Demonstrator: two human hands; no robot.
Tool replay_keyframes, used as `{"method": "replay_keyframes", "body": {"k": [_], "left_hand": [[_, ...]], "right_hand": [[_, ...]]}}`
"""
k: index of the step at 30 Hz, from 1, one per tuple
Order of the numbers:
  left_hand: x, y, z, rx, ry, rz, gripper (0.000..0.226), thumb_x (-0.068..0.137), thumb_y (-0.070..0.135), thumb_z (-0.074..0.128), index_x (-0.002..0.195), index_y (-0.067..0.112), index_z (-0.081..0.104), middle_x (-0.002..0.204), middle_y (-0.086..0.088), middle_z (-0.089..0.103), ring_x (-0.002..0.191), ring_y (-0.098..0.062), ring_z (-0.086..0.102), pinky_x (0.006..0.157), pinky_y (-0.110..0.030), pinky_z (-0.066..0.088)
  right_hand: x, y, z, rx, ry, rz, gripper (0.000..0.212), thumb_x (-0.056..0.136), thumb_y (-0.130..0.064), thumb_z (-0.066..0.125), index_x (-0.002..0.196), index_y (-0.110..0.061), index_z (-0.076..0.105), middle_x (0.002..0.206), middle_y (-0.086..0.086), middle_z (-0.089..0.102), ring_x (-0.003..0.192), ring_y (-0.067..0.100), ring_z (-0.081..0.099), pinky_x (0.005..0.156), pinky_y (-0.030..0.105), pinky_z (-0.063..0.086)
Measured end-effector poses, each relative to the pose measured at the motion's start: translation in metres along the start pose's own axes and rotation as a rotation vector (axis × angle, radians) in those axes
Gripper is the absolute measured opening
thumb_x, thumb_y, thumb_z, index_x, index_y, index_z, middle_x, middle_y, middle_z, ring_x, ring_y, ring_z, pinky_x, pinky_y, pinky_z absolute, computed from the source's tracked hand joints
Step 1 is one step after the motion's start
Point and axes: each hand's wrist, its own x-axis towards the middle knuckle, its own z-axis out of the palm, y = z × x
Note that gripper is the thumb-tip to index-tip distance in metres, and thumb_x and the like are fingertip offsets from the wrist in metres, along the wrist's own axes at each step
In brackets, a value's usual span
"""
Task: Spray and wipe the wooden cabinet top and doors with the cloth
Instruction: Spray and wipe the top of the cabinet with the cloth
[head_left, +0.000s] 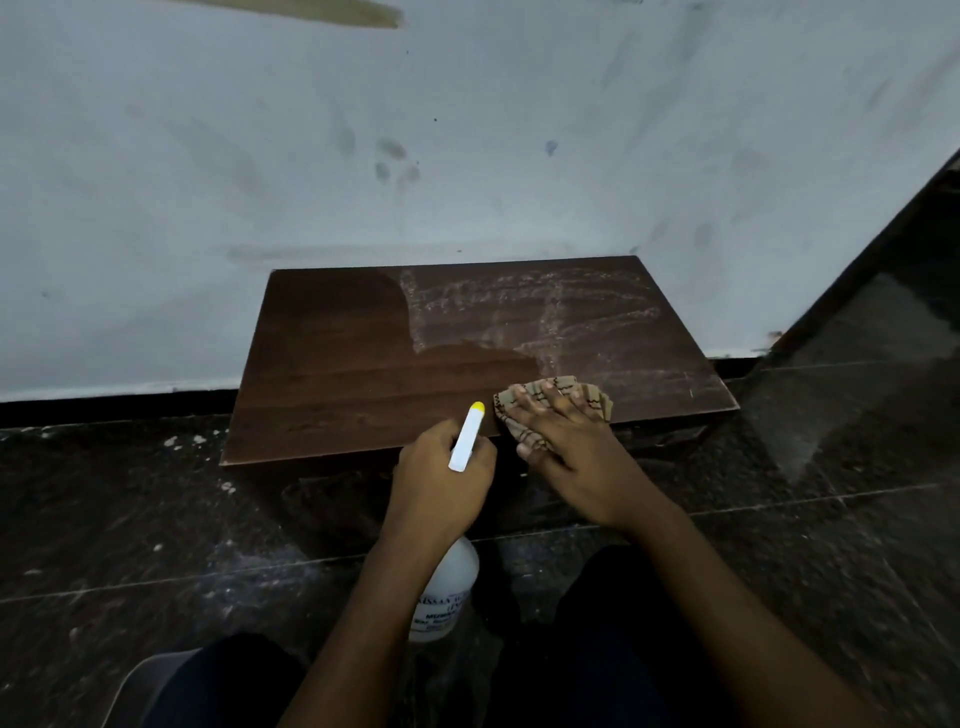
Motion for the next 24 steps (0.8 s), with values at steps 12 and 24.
{"method": "replay_keyframes", "body": {"k": [12, 24], "left_hand": [[0.015, 0.018, 0.055, 0.106, -0.152, 0.046, 0.033, 0.095, 0.021, 0.061, 0.069, 0.012, 0.044, 0.062, 0.001, 0.051, 0.055, -0.018, 0.044, 0.052, -0.031, 0.034], [0.011, 0.021, 0.06, 0.023, -0.144, 0.04, 0.033, 0.09, 0.028, 0.06, 0.068, 0.017, 0.038, 0.06, 0.003, 0.047, 0.054, -0.02, 0.041, 0.056, -0.034, 0.037]], "right_hand": [[-0.043, 0.014, -0.047, 1.474, 0.958, 0.432, 0.056, 0.1, -0.045, 0.051, 0.146, -0.012, 0.051, 0.143, 0.016, 0.06, 0.133, 0.038, 0.055, 0.107, 0.064, 0.045], [0.02, 0.078, -0.043, -0.285, -0.036, 0.542, 0.065, 0.105, -0.057, 0.022, 0.164, -0.029, 0.013, 0.172, 0.005, 0.003, 0.158, 0.034, -0.004, 0.125, 0.053, -0.007]]}}
